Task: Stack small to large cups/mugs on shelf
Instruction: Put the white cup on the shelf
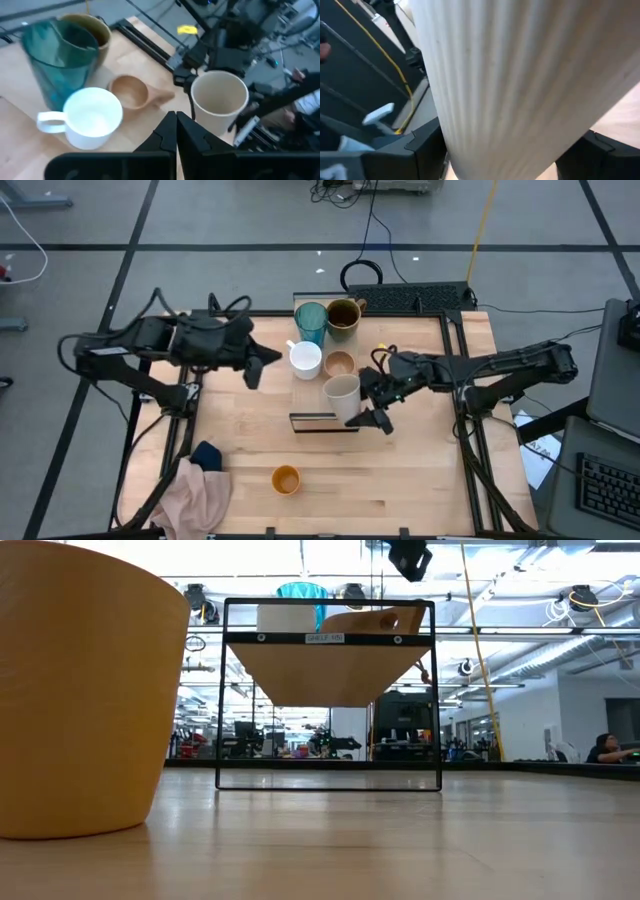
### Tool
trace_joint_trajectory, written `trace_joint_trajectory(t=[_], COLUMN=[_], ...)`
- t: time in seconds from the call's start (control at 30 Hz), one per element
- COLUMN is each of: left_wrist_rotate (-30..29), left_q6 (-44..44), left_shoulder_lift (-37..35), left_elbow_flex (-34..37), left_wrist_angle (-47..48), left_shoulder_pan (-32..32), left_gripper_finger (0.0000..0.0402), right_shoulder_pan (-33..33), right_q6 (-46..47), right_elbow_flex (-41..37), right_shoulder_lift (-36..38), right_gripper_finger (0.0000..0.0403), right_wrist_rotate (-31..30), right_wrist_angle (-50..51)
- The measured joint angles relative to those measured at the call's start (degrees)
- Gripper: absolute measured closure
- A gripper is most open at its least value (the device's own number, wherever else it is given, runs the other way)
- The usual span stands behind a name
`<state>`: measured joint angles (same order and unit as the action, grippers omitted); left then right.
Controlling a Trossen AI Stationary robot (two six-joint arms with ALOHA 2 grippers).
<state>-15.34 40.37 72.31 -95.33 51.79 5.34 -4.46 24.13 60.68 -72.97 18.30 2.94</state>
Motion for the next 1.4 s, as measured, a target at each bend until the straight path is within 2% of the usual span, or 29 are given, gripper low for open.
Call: trace_joint_trajectory(t=[0.2, 0.5, 0.67, 1.4], left_wrist_rotate=[-1.9, -2.7, -2.8, -2.8], left_q6=[-0.6, -0.7, -1.4, -3.6], left_shoulder_lift=[-1.6, -1.6, -1.6, -1.6], left_elbow_flex=[0.0, 0.0, 0.0, 0.0], left_wrist_angle=[0.7, 0.3, -2.2, -5.3], left_shoulder_pan=[0.0, 0.0, 0.0, 0.0], left_gripper_finger=[0.0396, 0.0396, 0.0396, 0.0396], right_shoulder_pan=[0.1, 1.1, 1.1, -0.5], right_q6=[-3.7, -1.3, 1.5, 4.1], right_elbow_flex=[0.0, -3.4, -6.6, -7.1], right_shoulder_lift=[0.0, -0.1, 0.1, 0.0], right_gripper_finger=[0.0117, 0.0117, 0.0117, 0.0117], right_wrist_rotate=[-6.6, -6.7, -7.9, -9.9], right_wrist_angle=[2.6, 2.7, -2.6, -2.7])
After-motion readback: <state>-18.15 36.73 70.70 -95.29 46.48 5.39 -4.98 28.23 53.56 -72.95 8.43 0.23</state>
